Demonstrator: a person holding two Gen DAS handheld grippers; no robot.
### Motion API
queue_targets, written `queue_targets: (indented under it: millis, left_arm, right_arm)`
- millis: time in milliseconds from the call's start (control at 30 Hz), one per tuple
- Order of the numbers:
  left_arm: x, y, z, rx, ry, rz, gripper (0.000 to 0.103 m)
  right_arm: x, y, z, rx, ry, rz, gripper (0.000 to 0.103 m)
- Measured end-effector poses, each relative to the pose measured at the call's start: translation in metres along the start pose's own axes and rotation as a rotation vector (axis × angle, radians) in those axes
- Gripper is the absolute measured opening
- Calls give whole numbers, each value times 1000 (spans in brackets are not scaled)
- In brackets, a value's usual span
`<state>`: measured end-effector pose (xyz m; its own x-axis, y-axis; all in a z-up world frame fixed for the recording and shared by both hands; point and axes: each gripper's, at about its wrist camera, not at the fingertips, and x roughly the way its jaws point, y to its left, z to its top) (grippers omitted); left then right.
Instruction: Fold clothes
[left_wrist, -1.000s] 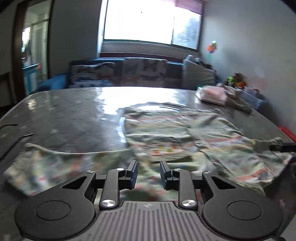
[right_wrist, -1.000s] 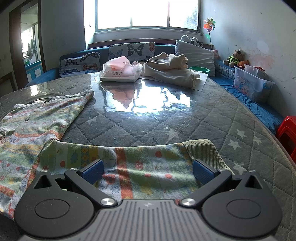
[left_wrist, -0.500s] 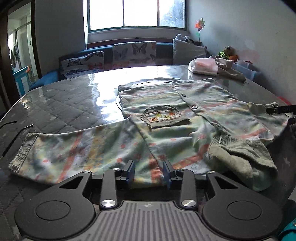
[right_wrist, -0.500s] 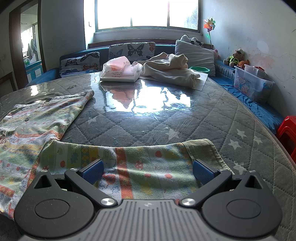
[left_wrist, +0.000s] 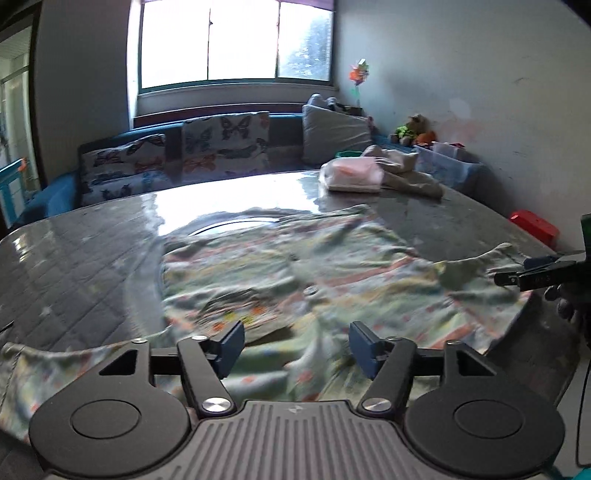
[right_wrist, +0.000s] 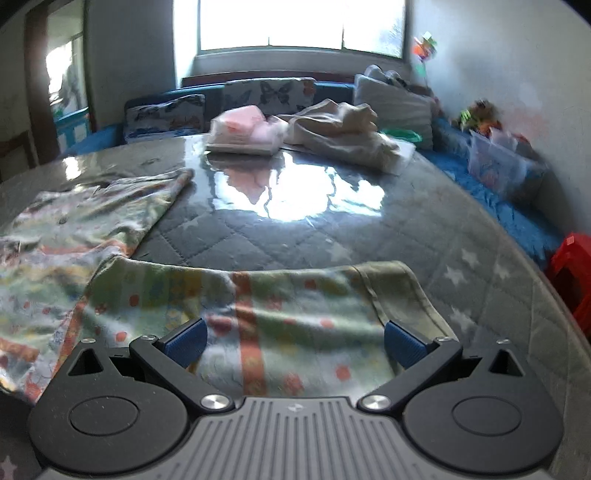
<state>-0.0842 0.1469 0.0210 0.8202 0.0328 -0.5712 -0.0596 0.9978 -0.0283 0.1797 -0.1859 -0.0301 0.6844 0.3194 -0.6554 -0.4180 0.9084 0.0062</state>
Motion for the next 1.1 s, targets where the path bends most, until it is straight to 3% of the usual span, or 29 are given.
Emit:
queue_targets:
  millis: [133,400,533,700,767,1033,1100]
  left_arm:
    - [7,-17,9,43,-22,-26,82]
    - [22,-42,19,56,-16,-45,102]
    - [29,-57,23,62,-11,-83,103]
    - [48,-85,17,114,26,-135,103]
    - [55,-94,13,132,52,-152,103]
    - [75,-103,-11,170,150,-150,103]
    - [79,-100,-14,156,168,-148,103]
  right_arm:
    - [-12,-14,2,41,-31,-36,101]
    - [-14,-42,0,141,-14,-115,89]
    - [-15,-26,6,58,-37,-76,89]
    - [5,-13,9,-39,-19,-87,90]
    - [11,-17,11,-52,-16,-111,96]
    - [24,-48,25,-14,-18,-239,97]
    - [15,-44,27,-24,-45,-209,97]
